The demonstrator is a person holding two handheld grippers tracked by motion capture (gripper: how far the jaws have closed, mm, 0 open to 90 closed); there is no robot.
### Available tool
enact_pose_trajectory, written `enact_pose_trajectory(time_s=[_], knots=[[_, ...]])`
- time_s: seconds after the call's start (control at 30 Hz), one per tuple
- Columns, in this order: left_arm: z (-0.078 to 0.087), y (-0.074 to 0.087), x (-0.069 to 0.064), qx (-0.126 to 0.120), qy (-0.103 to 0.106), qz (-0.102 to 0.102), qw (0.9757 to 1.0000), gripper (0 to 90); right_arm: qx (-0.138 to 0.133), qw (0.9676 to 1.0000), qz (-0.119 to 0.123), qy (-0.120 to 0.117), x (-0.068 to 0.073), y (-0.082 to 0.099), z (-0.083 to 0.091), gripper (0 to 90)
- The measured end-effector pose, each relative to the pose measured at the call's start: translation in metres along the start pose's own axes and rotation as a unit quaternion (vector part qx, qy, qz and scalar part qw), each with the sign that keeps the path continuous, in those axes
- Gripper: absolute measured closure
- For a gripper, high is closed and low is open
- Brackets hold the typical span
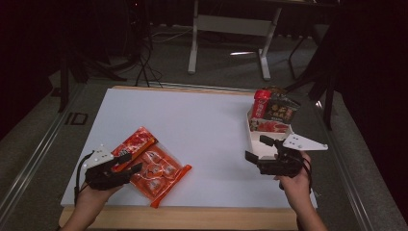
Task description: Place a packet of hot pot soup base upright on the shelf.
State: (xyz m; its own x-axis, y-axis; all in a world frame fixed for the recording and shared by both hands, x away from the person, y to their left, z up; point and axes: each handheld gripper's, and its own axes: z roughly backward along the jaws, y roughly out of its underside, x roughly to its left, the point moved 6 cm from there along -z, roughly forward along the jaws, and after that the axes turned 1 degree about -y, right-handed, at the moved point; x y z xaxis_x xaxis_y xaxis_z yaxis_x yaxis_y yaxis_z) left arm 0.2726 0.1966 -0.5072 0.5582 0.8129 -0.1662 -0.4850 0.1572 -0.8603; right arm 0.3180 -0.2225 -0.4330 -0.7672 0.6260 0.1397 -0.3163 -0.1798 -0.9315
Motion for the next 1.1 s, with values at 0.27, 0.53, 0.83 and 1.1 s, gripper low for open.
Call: enact_pose_trajectory(time_s=[0.27,0.53,0.83,1.1], knots=[[0.006,0.022,0.021,0.049,-0.045,0.015,0.9977,70.5,0.006,0.9999,0.0,-0.009,0.006,0.005,0.0,14.0],[-0.002,0.05,0.03,0.133,-0.066,0.011,0.9888,89.4,0.013,0.9998,0.002,-0.013,0.01,0.011,-0.004,14.1],[-0.017,0.066,0.034,0.177,-0.071,0.023,0.9814,89.6,0.016,0.9997,0.006,-0.016,0.01,0.013,-0.005,14.3],[-0.03,0.063,0.031,0.171,-0.072,0.02,0.9825,89.7,0.017,0.9998,0.008,-0.008,0.007,0.016,-0.006,16.1]])
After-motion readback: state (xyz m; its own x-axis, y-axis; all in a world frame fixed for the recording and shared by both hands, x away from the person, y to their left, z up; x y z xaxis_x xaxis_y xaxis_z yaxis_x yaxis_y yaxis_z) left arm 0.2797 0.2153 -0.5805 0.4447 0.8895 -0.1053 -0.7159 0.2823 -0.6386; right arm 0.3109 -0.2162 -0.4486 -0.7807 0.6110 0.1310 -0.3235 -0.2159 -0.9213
